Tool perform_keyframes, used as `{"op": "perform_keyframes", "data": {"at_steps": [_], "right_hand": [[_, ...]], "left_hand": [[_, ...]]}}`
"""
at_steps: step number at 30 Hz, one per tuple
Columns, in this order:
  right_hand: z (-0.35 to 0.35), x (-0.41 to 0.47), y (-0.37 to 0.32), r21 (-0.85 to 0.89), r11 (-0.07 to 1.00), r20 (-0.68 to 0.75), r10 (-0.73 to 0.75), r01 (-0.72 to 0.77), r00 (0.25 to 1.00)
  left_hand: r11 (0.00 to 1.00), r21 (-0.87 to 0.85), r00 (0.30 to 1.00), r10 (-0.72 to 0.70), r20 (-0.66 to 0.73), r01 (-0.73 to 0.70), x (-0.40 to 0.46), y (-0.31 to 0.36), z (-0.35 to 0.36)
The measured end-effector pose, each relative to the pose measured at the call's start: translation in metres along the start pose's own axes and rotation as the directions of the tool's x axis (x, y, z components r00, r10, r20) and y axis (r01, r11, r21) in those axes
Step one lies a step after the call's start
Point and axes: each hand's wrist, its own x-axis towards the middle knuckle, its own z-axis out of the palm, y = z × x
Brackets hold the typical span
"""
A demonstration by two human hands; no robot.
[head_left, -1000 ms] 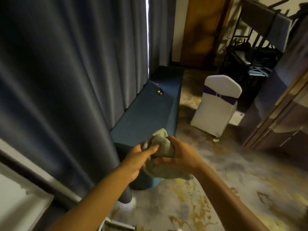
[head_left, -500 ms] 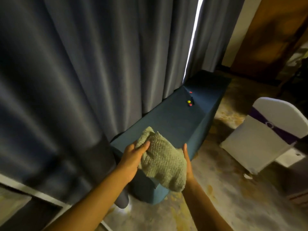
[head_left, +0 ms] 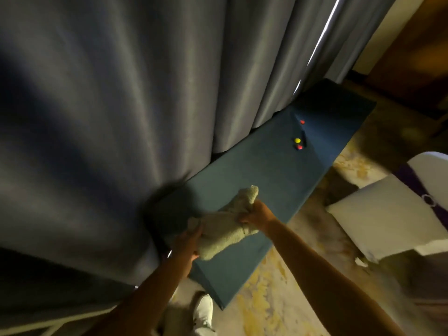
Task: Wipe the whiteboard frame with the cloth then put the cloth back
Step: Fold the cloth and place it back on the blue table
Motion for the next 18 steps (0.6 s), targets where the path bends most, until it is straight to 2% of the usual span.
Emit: {"op": "perform_keyframes", "data": {"at_steps": [2, 4, 6, 7, 8, 9, 10, 12, 14, 15, 16, 18], "right_hand": [[0.004, 0.025, 0.004, -0.165, 0.986, 0.061, 0.002, 0.008, 0.998], [0.010, 0.045, 0.011, -0.211, 0.977, 0.072, -0.003, 0.018, 0.997], [0.020, 0.057, 0.017, -0.198, 0.980, 0.042, -0.017, 0.025, 0.999], [0.026, 0.062, 0.019, -0.204, 0.979, -0.006, -0.010, 0.009, 1.000], [0.030, 0.065, 0.021, -0.238, 0.971, -0.067, -0.019, 0.002, 0.998], [0.035, 0.068, 0.025, -0.310, 0.951, -0.112, -0.052, 0.015, 0.992], [0.038, 0.066, 0.030, -0.426, 0.902, -0.133, -0.136, 0.067, 0.982], [0.047, 0.058, 0.041, -0.657, 0.711, -0.027, -0.354, 0.250, 0.935], [0.056, 0.050, 0.053, -0.755, 0.514, 0.160, -0.456, 0.406, 0.875], [0.059, 0.048, 0.059, -0.780, 0.453, 0.233, -0.429, 0.431, 0.873], [0.061, 0.049, 0.066, -0.792, 0.427, 0.278, -0.386, 0.438, 0.880], [0.062, 0.051, 0.073, -0.805, 0.412, 0.309, -0.324, 0.427, 0.894]], "left_hand": [[0.995, -0.034, 0.994, -0.099, -0.046, 0.097, 0.019, -0.005, 0.005], [0.990, 0.000, 0.988, -0.143, -0.057, 0.144, 0.034, -0.010, 0.007], [0.988, 0.122, 0.986, -0.075, -0.151, 0.094, 0.046, -0.021, 0.004], [0.960, 0.278, 0.971, 0.041, -0.236, 0.028, 0.048, -0.024, 0.002], [0.883, 0.467, 0.933, 0.212, -0.292, -0.054, 0.054, -0.031, 0.001], [0.760, 0.641, 0.880, 0.375, -0.292, -0.111, 0.056, -0.036, 0.001], [0.624, 0.766, 0.848, 0.482, -0.222, -0.154, 0.056, -0.038, 0.000], [0.340, 0.900, 0.792, 0.610, 0.008, -0.271, 0.055, -0.037, 0.003], [0.056, 0.940, 0.763, 0.601, 0.238, -0.338, 0.059, -0.042, 0.010], [-0.049, 0.937, 0.770, 0.556, 0.314, -0.347, 0.059, -0.046, 0.017], [-0.132, 0.928, 0.781, 0.506, 0.366, -0.349, 0.061, -0.052, 0.022], [-0.179, 0.919, 0.812, 0.430, 0.395, -0.352, 0.066, -0.061, 0.025]]}}
